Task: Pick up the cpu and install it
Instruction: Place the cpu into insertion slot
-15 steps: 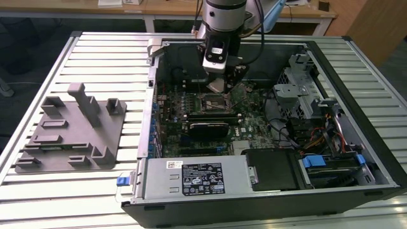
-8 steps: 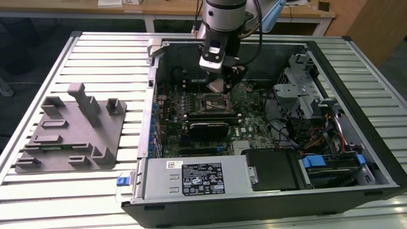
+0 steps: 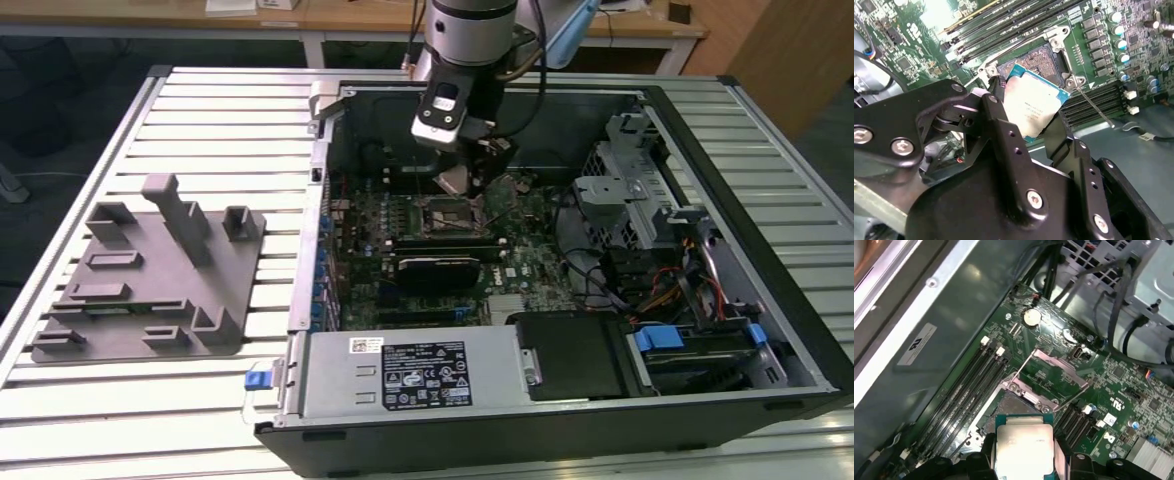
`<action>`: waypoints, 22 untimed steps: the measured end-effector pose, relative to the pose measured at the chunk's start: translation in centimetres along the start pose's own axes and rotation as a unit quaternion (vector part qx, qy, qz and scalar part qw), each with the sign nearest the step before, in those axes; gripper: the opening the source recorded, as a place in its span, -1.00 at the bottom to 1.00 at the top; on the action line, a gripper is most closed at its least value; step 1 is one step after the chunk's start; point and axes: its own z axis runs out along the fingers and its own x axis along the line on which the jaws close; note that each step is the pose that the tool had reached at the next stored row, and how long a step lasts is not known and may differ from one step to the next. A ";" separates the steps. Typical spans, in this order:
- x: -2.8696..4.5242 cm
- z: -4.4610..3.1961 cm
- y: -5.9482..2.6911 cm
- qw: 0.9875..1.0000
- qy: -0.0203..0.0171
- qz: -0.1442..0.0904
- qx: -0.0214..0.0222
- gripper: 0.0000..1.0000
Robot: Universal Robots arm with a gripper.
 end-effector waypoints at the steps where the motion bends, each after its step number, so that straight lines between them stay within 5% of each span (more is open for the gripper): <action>1: 0.00 0.00 0.00 1.000 0.000 0.006 0.000 0.09; 7: 0.00 0.01 0.00 0.999 -0.002 0.044 0.002 0.09; 13: 0.00 0.02 0.00 0.996 -0.004 0.084 0.003 0.09; 19: 0.00 0.04 0.00 0.992 -0.006 0.129 0.005 0.09; 21: 0.00 0.06 0.00 0.988 -0.007 0.153 0.006 0.09; 22: 0.01 0.08 0.00 0.985 -0.008 0.170 0.006 0.09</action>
